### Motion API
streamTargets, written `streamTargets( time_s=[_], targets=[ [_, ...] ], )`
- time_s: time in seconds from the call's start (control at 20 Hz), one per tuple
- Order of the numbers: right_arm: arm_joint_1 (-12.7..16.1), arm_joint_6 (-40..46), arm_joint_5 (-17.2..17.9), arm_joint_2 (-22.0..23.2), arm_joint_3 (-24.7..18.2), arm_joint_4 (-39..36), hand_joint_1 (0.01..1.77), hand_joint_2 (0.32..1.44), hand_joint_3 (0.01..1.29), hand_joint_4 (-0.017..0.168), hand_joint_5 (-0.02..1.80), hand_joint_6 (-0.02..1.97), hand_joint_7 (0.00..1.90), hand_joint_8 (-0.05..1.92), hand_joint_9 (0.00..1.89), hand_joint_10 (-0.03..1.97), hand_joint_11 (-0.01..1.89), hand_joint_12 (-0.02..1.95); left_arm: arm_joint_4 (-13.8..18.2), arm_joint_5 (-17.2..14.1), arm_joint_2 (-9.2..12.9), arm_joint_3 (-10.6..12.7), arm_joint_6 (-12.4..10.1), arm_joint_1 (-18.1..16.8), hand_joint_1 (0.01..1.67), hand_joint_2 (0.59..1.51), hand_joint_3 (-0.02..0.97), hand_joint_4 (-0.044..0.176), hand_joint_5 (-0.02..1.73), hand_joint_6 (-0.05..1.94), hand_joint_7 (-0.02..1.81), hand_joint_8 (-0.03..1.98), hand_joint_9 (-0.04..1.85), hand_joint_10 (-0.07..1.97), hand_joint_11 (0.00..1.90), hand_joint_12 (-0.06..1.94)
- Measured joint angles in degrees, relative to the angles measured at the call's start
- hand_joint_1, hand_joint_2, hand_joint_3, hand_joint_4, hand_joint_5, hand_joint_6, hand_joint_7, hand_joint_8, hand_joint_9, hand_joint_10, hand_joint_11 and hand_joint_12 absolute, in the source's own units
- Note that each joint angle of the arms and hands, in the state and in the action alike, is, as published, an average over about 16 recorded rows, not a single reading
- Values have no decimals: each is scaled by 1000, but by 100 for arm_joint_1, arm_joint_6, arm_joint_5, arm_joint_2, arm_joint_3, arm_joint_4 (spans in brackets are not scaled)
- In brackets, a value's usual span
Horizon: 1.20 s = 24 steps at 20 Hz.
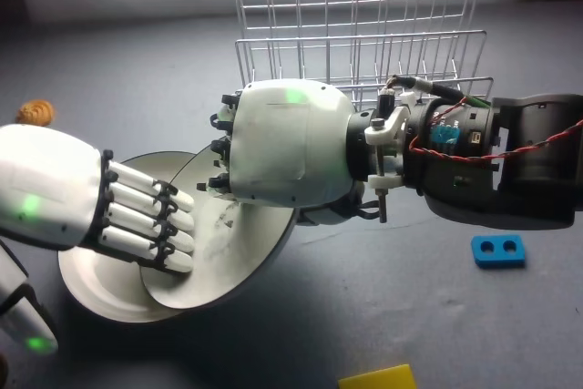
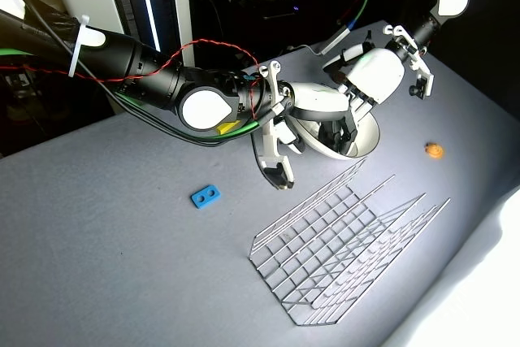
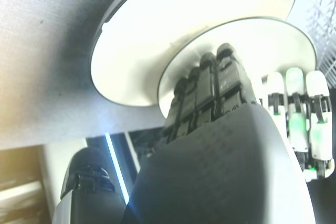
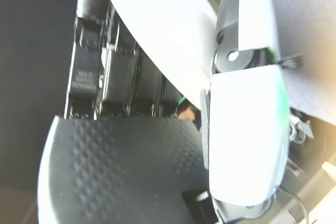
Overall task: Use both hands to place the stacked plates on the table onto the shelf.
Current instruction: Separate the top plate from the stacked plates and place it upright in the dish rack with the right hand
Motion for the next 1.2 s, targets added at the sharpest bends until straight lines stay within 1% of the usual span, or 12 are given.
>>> streamTargets(
  time_s=[0.15, 0.45, 0.8, 0.95, 1.2],
  targets=[
    [11, 5, 3, 6, -28, 37, 1165, 907, 16, -15, 872, 803, 1132, 711, 1344, 6, 944, 891, -81, -8, 102, 50, -89, -175, 19, 1090, 20, -1, 56, 4, 33, 6, 25, 4, 15, 0],
    [154, 18, -73, 54, -209, 138, 1166, 914, 16, -7, 885, 905, 1142, 820, 1404, 2, 1018, 976, -208, -13, 380, 201, -327, -613, 19, 1098, 21, 0, 59, 12, 37, 17, 23, 3, 15, -1],
    [472, 24, -181, 211, -621, 218, 1175, 937, 16, 1, 913, 966, 1129, 863, 1421, 0, 1045, 1066, -254, 21, 706, 434, -664, -1092, 20, 1105, 21, 0, 47, 9, 23, 17, 18, 3, 17, -1],
    [621, 26, -209, 309, -837, 243, 1181, 947, 15, 3, 924, 978, 1131, 850, 1420, -1, 1047, 1057, -227, 35, 790, 537, -810, -1233, 20, 1106, 21, 1, 44, 8, 24, 17, 19, 4, 18, -1],
    [833, 30, -255, 528, -1203, 303, 1188, 959, 15, 1, 917, 986, 1116, 860, 1414, -2, 1046, 1054, -214, 61, 877, 671, -1033, -1386, 20, 1107, 21, 1, 39, 8, 23, 16, 19, 4, 20, -1]
  ],
)
